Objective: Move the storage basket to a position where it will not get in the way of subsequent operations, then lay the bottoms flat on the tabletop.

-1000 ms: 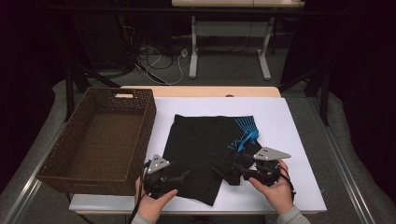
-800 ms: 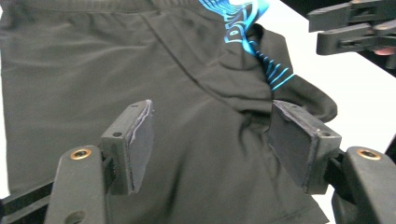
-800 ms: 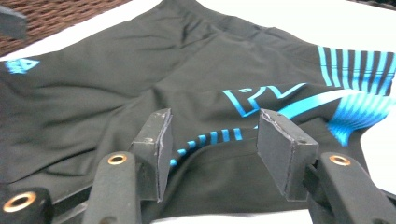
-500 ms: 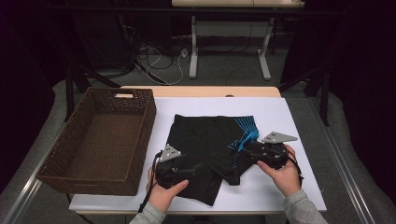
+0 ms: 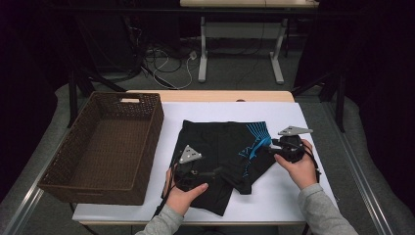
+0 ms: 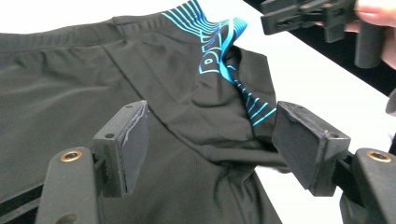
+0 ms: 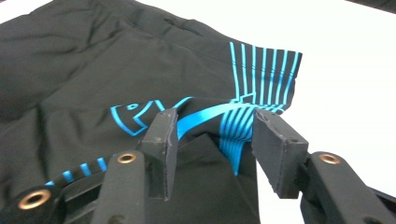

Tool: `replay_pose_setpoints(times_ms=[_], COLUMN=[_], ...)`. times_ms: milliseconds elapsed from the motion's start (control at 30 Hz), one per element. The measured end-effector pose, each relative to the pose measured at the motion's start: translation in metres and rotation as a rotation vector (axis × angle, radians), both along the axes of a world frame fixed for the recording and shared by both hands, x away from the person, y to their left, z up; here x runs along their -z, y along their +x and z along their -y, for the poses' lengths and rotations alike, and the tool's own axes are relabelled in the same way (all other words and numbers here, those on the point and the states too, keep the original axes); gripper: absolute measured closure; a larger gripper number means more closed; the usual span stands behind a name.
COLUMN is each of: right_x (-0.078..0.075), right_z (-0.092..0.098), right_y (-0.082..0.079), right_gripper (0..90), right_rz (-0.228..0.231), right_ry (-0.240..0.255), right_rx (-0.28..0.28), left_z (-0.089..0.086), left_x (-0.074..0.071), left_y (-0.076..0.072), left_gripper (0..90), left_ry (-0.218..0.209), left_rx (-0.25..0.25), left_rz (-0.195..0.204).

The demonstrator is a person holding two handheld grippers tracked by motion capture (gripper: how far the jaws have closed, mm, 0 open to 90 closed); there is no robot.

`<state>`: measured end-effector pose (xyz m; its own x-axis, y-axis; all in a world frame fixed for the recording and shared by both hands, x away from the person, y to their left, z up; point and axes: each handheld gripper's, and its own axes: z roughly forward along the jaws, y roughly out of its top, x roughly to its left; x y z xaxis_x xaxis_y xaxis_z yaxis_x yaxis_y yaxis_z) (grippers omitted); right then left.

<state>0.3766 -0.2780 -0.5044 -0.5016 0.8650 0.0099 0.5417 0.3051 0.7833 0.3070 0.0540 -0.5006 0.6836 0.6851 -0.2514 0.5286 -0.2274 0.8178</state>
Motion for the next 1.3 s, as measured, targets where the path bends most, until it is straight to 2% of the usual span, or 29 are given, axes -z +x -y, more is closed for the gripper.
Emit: replay_pose_setpoints(times_ms=[67,200,400,467,533,600,667,767,900,1000,1133,1300], right_x=[0.003,0.011,0.021,0.025,0.029,0.031,0.033,0.032,0.028,0.024,0.017,0.01], right_z=[0.001,-0.005,-0.016,-0.018,-0.018,-0.02,-0.019,-0.019,-0.016,-0.012,-0.005,0.006], right_y=[0.006,0.012,0.02,0.022,0.025,0.026,0.026,0.024,0.016,0.007,-0.012,-0.038], right_gripper=[54.0,57.1,57.0,56.9,57.0,61.1,66.5,75.6,87.5,88.4,88.6,88.7], right_rz=[-0.004,-0.061,-0.091,-0.096,-0.121,-0.145,-0.149,-0.167,-0.16,-0.141,-0.104,-0.045], right_ry=[-0.019,-0.016,-0.032,-0.062,-0.079,-0.1,-0.118,-0.112,-0.109,-0.087,-0.035,-0.008], right_rx=[0.013,-0.016,-0.016,-0.008,-0.004,0.009,-0.004,-0.003,-0.006,-0.007,-0.001,0.003], left_z=[0.004,0.012,0.021,0.023,0.025,0.028,0.03,0.03,0.031,0.034,0.039,0.048], left_x=[0.0,0.0,0.002,0.002,0.003,0.004,0.005,0.007,0.007,0.008,0.009,0.011], left_y=[0.0,-0.001,-0.002,-0.003,-0.003,-0.004,-0.005,-0.005,-0.006,-0.008,-0.011,-0.018], left_gripper=[28.3,28.7,29.1,29.1,29.1,29.1,29.1,29.1,29.4,29.9,31.5,32.4], left_ry=[-0.003,-0.01,-0.007,-0.004,-0.002,0.001,0.003,0.008,0.004,0.0,0.003,0.0], left_rx=[0.005,0.03,0.052,0.058,0.064,0.068,0.071,0.073,0.072,0.08,0.109,0.14], left_rz=[-0.006,-0.006,-0.006,-0.002,-0.006,-0.001,-0.01,-0.011,-0.013,-0.022,-0.015,-0.021])
